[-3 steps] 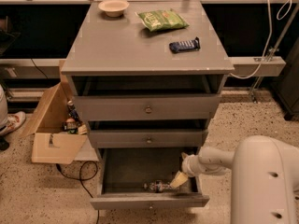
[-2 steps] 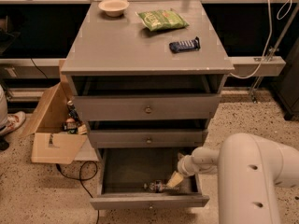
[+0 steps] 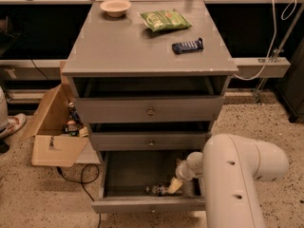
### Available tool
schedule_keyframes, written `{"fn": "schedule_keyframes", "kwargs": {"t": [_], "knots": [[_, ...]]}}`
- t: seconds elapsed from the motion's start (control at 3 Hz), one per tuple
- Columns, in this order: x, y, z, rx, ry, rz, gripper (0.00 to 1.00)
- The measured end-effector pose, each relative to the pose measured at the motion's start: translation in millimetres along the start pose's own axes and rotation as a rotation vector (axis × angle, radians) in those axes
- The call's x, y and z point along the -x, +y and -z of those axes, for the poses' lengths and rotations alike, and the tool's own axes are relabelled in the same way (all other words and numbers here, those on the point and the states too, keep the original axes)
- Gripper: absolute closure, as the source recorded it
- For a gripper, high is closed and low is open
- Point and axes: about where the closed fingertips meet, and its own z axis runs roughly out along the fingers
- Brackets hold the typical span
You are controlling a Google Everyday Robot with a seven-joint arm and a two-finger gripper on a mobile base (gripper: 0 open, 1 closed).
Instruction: Pick water bottle from bottom drawer and place on counter
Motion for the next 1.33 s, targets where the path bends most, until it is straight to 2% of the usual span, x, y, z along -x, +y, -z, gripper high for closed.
{"fn": "schedule_keyframes", "kwargs": {"t": [0.67,1.33], "knots": [[2,6,-34,0.019,0.039,0.054,0.0],[-10,17,-58,0.031,0.049,0.081,0.45]]}}
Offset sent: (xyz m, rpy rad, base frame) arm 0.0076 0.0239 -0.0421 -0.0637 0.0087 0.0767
